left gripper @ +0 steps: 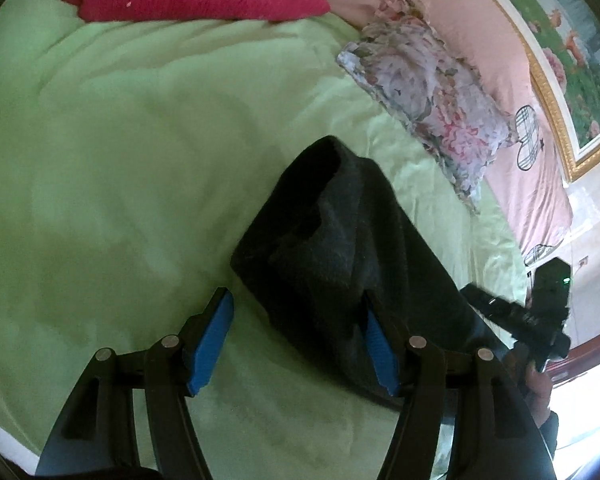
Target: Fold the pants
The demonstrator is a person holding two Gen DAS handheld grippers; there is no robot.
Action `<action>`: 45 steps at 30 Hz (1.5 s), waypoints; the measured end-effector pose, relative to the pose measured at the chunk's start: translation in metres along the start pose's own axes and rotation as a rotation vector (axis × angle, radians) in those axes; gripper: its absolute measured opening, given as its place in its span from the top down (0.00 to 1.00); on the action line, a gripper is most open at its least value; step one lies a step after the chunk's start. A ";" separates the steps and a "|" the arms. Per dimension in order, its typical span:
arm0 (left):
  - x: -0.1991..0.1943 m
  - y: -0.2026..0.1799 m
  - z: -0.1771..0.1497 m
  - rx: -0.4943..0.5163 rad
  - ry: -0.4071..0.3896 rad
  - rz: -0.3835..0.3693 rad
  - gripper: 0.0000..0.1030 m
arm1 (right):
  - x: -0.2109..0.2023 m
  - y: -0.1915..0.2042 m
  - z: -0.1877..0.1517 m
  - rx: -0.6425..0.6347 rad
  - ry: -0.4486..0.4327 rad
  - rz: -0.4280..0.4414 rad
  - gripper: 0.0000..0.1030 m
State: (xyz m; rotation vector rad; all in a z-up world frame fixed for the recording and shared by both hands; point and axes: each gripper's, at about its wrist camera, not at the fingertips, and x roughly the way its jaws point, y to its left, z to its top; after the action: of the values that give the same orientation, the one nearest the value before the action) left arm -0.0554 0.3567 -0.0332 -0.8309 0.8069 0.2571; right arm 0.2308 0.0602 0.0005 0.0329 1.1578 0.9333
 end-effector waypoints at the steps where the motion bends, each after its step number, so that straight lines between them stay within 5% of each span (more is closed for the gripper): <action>1: 0.000 0.001 -0.001 0.003 -0.004 -0.002 0.39 | 0.011 0.000 -0.002 -0.014 0.041 -0.011 0.54; 4: 0.006 -0.004 0.000 0.029 -0.024 0.012 0.42 | 0.032 0.008 -0.014 -0.102 0.122 -0.061 0.54; 7: 0.014 -0.014 0.001 0.078 -0.037 0.022 0.69 | 0.032 0.022 -0.019 -0.185 0.127 -0.111 0.58; 9: 0.011 -0.022 0.001 0.100 -0.062 0.010 0.80 | 0.030 0.029 -0.021 -0.215 0.134 -0.117 0.75; 15: -0.046 -0.052 0.001 0.247 -0.254 0.004 0.81 | 0.008 0.066 -0.020 -0.359 0.007 -0.241 0.89; 19: -0.045 -0.040 0.009 0.280 -0.251 0.072 0.81 | 0.000 0.073 -0.003 -0.315 -0.118 -0.226 0.90; 24: -0.016 -0.007 0.008 0.246 -0.130 0.133 0.71 | 0.039 0.064 0.000 -0.213 -0.065 -0.174 0.85; 30: -0.050 -0.010 -0.001 0.233 -0.234 0.177 0.55 | 0.004 0.043 -0.016 -0.080 -0.147 -0.108 0.49; 33: -0.068 -0.021 -0.005 0.246 -0.274 0.160 0.55 | -0.040 0.034 -0.034 -0.055 -0.237 -0.083 0.46; 45: -0.044 -0.159 -0.044 0.570 -0.174 -0.049 0.37 | -0.151 -0.023 -0.123 0.081 -0.361 -0.133 0.43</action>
State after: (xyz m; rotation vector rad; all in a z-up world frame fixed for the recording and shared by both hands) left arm -0.0300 0.2225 0.0694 -0.2863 0.6466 0.0459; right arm 0.1358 -0.1037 0.0505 0.1814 0.8506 0.7264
